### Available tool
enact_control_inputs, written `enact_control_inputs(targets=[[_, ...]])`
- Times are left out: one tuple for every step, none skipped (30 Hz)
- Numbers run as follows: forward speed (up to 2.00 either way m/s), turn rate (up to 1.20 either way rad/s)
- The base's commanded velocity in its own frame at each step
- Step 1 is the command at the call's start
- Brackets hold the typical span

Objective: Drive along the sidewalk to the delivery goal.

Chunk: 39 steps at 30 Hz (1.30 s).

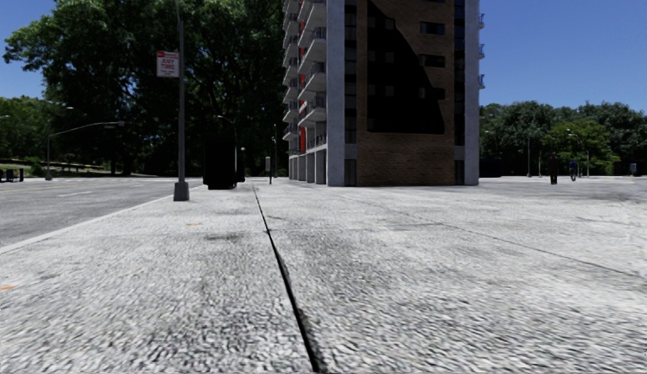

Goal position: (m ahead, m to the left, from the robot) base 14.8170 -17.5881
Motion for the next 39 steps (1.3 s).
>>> enact_control_inputs(targets=[[1.96,-0.26],[1.96,-0.26],[1.96,-0.34],[1.96,-0.38],[1.96,-0.39],[1.96,-0.39],[1.96,-0.39],[1.96,-0.4],[1.96,-0.4],[1.96,-0.4],[1.96,-0.42],[1.96,-0.45],[1.96,-0.45],[1.96,-0.46],[1.96,-0.47],[1.96,-0.47],[1.96,-0.47],[1.96,-0.47],[1.96,-0.47],[1.96,-0.47],[1.96,-0.47],[1.96,-0.47],[1.96,-0.47],[1.96,-0.47],[1.96,-0.47],[1.96,-0.47],[1.96,-0.47],[1.96,-0.47],[1.96,-0.47],[1.96,-0.47],[1.96,-0.48],[1.96,-0.48],[1.96,-0.48],[1.96,-0.48],[1.96,-0.48],[1.96,-0.48],[1.96,-0.48],[1.96,-0.48],[1.96,-0.48]])
